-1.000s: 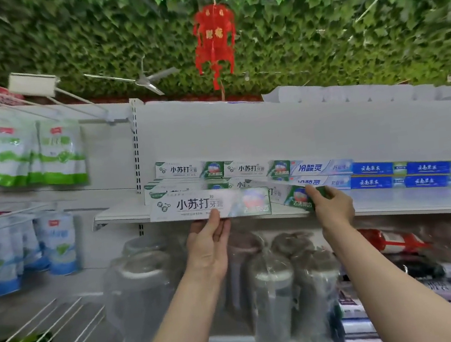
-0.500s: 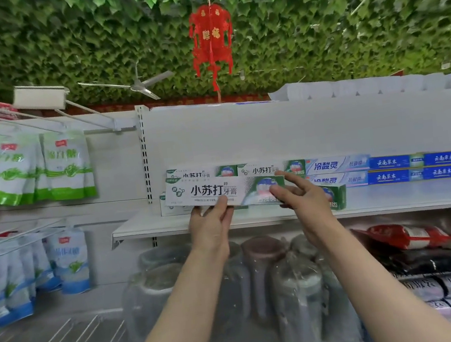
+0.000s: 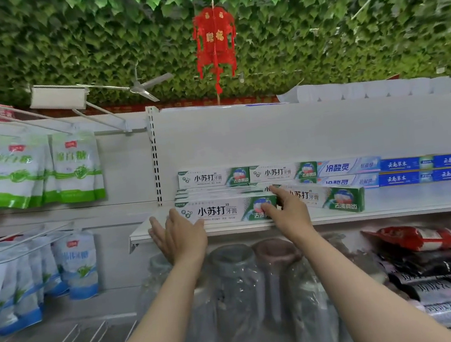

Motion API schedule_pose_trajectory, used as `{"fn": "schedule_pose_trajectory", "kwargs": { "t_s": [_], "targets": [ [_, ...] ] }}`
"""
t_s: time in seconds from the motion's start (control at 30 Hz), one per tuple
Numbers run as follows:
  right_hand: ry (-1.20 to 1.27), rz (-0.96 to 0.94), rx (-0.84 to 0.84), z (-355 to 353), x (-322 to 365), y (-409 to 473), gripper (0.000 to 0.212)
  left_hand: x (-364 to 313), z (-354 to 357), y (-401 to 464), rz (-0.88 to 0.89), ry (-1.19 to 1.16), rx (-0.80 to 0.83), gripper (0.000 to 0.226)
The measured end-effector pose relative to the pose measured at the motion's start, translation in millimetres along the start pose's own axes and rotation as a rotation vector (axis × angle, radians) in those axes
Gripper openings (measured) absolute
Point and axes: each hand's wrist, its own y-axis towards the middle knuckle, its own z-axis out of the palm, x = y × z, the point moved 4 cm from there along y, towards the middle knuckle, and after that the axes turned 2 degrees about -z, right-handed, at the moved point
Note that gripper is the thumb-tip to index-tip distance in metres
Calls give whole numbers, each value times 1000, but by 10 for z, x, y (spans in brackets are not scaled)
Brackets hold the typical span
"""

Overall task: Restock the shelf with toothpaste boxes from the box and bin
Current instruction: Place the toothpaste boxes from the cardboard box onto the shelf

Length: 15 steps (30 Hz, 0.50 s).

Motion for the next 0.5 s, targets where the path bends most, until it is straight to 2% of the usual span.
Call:
{"fn": "schedule_pose_trajectory", "kwargs": {
  "t_s": [0.07,0.13,0.2,0.33,0.5],
  "targets": [
    [35,-26,-125,-17,89,-119,60,-43,-14,-68,72,-21,-69,73],
    [61,-66,-313,-48,152,-289,49,-104,-19,-178,172,-69,-143,66],
    [45,-93,-392,-14,157,-431,47,-146,23,-298,243,-82,-143,66],
    [-32,-38,-302,99,73,-442,66,-175,170,-418,327,23,-103,79],
    [-27,-37,-223,84,104,-375,56,-277,248,-431,266,18,-44,91]
  ]
}}
